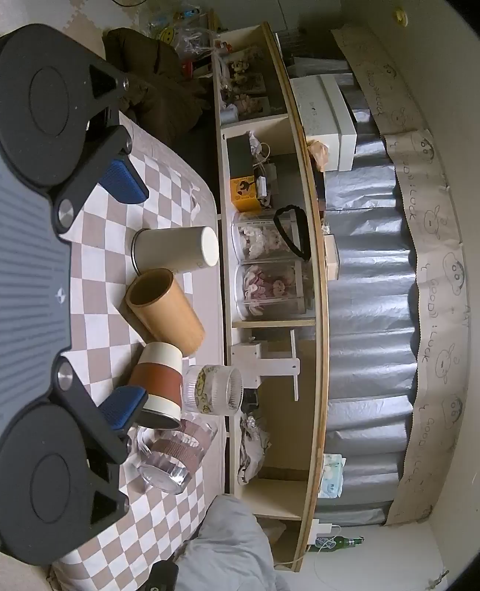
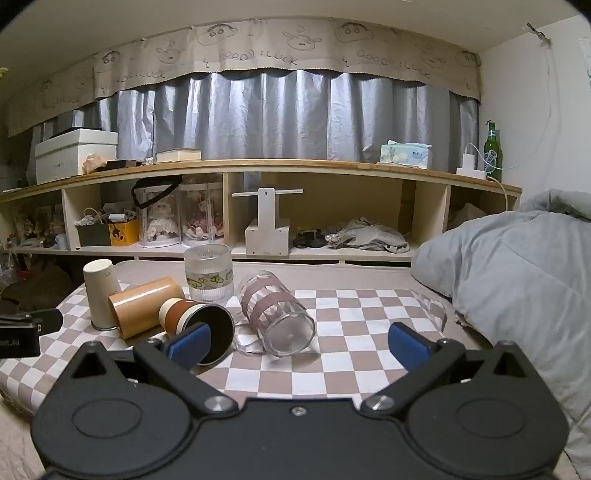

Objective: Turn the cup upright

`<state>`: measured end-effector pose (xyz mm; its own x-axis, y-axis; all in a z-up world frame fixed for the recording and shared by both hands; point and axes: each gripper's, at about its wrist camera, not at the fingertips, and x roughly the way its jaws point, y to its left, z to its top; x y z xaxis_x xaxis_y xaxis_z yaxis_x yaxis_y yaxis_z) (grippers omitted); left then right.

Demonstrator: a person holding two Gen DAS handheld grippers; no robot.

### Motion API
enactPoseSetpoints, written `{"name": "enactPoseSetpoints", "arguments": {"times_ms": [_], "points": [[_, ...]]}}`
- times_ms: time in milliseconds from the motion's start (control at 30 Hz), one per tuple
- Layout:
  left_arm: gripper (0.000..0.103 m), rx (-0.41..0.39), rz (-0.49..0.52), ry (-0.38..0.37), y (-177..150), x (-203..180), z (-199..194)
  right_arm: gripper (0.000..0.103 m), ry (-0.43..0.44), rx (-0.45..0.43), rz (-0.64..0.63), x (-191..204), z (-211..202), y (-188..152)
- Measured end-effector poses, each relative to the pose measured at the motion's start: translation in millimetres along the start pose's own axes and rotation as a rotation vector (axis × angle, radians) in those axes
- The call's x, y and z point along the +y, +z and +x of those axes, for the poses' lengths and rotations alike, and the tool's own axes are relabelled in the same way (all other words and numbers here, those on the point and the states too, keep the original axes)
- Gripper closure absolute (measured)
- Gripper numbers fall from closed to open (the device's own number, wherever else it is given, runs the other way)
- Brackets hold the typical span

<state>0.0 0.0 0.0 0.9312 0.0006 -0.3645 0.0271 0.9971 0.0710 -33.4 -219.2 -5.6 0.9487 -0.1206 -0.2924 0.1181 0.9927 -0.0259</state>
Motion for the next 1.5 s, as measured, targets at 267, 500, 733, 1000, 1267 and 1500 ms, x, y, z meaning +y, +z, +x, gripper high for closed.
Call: {"name": "enactPoseSetpoints", "arguments": {"times_ms": [267, 500, 733, 1000, 1267, 1500], "points": [[0.0, 0.001, 0.002, 0.001, -0.1, -0.1, 0.1, 0.0, -0.001, 0.002, -0.002, 0.6, -0.2, -0.4], [0.0, 0.001, 0.005, 0.002, -0.8, -0.6, -0.2, 0.0, -0.001, 0.004, -0.008, 1.0, -0.2, -0.5], [0.0, 0.004, 0.005, 0.001, -6.2, 6.3, 1.3, 0.0, -0.002, 0.004, -0.009, 0.8, -0.4, -0.6], [0.0, 0.007, 0.008, 0.002, -4.9, 4.8, 3.5, 0.0, -0.003, 0.005, -0.011, 1.1, -0.5, -0.5], [0.0, 0.008, 0.008, 0.003, -4.3, 4.5, 4.0, 0.0, -0.003, 0.005, -0.012, 1.5, -0.5, -0.4], [0.0, 0.009, 0.01, 0.004, -5.0, 5.1, 4.8, 0.0, -0.003, 0.006, -0.014, 1.3, -0.5, -0.5]]}}
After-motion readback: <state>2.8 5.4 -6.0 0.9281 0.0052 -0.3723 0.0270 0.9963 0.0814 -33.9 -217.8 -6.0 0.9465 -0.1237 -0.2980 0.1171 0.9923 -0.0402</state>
